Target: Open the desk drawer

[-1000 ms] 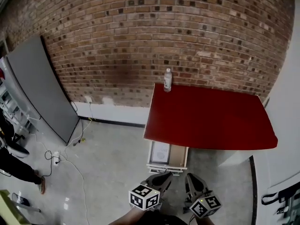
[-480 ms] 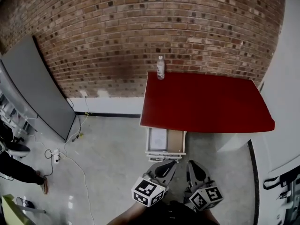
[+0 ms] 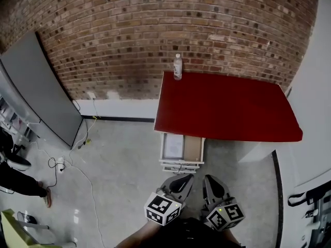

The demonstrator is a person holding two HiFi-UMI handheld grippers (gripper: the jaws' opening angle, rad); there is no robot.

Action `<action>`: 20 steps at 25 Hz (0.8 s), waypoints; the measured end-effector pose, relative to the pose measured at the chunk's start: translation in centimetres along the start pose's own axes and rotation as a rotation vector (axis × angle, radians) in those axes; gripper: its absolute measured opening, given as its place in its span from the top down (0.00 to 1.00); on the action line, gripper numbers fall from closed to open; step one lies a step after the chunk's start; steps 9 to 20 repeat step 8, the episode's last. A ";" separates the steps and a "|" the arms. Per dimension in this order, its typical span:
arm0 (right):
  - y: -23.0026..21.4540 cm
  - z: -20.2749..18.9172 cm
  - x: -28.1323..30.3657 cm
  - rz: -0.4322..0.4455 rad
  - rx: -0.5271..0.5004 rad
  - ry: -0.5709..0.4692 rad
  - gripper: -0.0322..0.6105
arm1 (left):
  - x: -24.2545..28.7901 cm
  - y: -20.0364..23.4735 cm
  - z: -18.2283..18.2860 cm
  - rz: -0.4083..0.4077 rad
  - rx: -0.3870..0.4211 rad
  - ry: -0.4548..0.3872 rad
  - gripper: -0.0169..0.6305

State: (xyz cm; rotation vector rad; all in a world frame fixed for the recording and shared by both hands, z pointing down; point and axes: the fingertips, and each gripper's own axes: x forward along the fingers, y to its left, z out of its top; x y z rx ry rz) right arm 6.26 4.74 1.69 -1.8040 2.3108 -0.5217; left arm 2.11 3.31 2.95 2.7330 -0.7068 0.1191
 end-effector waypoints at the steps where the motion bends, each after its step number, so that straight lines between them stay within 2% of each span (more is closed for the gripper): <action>1: 0.0 -0.1 0.1 0.004 0.000 0.003 0.93 | 0.1 0.1 0.0 0.002 -0.001 0.000 0.96; 20: -0.3 -0.5 0.8 0.023 0.007 0.018 0.93 | 0.5 0.8 -0.3 0.018 -0.007 0.000 0.96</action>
